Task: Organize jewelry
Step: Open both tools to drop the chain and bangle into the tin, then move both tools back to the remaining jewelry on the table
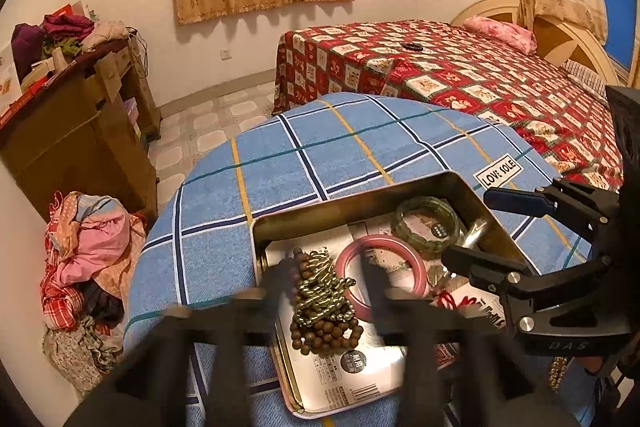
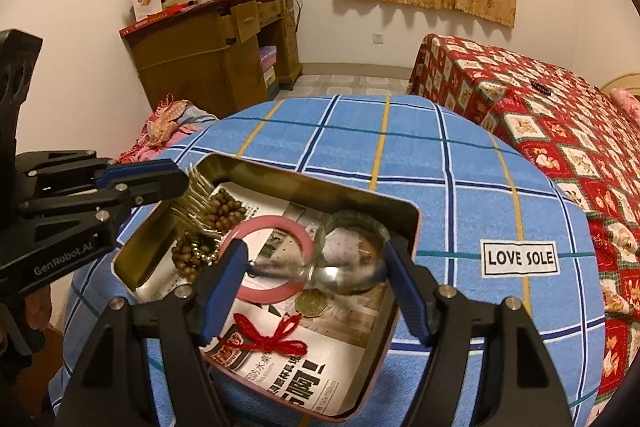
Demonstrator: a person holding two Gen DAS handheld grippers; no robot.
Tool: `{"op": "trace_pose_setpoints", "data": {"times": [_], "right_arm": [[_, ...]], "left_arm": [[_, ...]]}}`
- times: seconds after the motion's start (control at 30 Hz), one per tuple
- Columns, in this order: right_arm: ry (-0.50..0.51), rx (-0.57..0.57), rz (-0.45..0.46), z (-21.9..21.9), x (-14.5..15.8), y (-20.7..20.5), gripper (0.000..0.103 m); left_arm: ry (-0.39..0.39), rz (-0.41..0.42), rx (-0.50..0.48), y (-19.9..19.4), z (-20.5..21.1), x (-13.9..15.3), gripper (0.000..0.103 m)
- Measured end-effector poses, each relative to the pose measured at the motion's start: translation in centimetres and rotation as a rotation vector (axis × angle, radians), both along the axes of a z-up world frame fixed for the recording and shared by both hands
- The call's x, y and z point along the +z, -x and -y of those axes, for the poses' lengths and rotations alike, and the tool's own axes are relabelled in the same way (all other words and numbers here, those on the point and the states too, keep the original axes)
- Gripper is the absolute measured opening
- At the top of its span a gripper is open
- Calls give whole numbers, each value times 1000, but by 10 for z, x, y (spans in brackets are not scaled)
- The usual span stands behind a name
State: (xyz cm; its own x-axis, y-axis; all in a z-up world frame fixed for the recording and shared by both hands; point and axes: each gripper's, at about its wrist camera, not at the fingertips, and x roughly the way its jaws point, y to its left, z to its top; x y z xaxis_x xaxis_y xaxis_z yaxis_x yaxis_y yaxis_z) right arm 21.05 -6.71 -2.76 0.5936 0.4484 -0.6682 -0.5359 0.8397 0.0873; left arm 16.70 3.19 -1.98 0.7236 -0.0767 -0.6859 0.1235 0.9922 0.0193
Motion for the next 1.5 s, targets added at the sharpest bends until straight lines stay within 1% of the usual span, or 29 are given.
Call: {"op": "trace_pose_setpoints", "data": {"times": [0.03,0.13,0.23,0.37,0.6,0.97,1.13,1.33,1.43,1.5], "right_arm": [[-3,1,1,1,1,1,73],[-5,-2,9,3,3,4,74],[-3,-7,14,6,4,8,77],[-15,-9,10,10,3,14,81],[-11,-21,0,17,1,21,82],[-25,-72,-18,45,0,39,84],[-15,-104,-22,60,-5,51,84],[-18,-153,-57,81,-18,66,84],[-20,-170,-77,90,-25,75,84],[-18,-182,-83,94,-29,80,84]], "left_arm": [[8,15,13,2,-1,2,75],[19,13,13,2,-3,4,75],[1,9,15,4,-2,4,75],[-3,-4,25,5,-3,0,76],[5,-9,26,13,-1,-2,76],[-1,13,44,46,3,-3,76],[1,2,49,64,9,-13,76],[1,-17,50,90,22,-27,76],[35,-27,41,102,29,-31,76],[39,-35,25,106,38,-34,76]]}}
